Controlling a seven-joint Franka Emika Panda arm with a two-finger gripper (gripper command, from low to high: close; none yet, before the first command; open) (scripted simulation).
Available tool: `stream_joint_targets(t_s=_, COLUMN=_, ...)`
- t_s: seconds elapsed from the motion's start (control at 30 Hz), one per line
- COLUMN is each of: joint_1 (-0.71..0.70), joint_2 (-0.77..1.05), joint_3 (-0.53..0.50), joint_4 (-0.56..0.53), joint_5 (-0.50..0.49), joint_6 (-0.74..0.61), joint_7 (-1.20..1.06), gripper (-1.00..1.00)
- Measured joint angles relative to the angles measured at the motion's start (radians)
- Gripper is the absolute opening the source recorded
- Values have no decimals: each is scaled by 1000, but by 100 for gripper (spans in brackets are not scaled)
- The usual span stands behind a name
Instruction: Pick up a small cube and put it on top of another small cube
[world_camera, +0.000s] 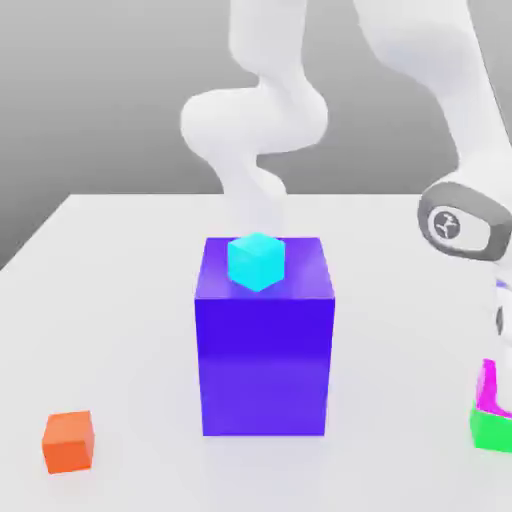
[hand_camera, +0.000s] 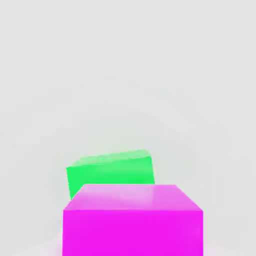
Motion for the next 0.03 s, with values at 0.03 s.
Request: stream_joint_targets(t_s=0.03, joint_1=0, joint_2=0, joint_3=0, joint_4=0, joint_5=0, joint_6=0, joint_7=0, gripper=100)
